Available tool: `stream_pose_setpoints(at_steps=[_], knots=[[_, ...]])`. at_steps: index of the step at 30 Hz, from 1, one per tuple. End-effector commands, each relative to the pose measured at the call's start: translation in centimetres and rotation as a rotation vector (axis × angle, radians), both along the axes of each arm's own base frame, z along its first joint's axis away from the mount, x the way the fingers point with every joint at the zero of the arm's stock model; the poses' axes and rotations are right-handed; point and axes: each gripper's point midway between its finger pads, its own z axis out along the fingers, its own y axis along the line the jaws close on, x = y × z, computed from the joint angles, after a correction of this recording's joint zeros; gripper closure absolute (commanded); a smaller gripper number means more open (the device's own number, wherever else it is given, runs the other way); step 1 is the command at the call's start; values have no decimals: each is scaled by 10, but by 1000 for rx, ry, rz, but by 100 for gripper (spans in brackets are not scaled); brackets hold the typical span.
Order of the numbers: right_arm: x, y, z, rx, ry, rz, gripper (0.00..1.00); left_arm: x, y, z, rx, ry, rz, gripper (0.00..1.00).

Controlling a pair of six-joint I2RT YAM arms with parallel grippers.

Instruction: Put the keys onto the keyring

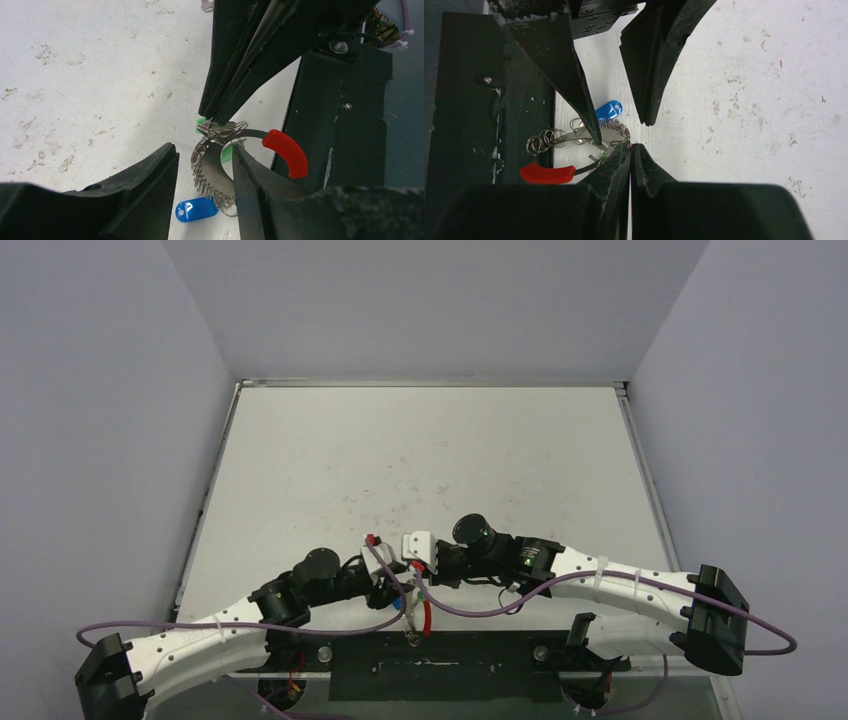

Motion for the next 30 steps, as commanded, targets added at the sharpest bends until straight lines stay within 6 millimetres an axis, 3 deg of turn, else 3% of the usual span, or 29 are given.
stream_pose_setpoints(at_steps=[1, 7, 15, 24, 30], knots=[[7, 13, 38, 96, -49, -18, 100, 7, -14, 36, -133, -3, 28, 58], [7, 13, 37, 97, -52, -18, 100, 10, -20, 35, -140, 22, 32, 54], [6, 12, 37, 93, -58, -10, 100, 15, -23, 24, -84, 22, 41, 75], [5, 11, 37, 91, -56, -8, 100, 20, -22, 41, -155, -10, 72, 64], [5, 10, 37, 93, -58, -10, 100, 21, -22, 39, -144, -13, 71, 70]])
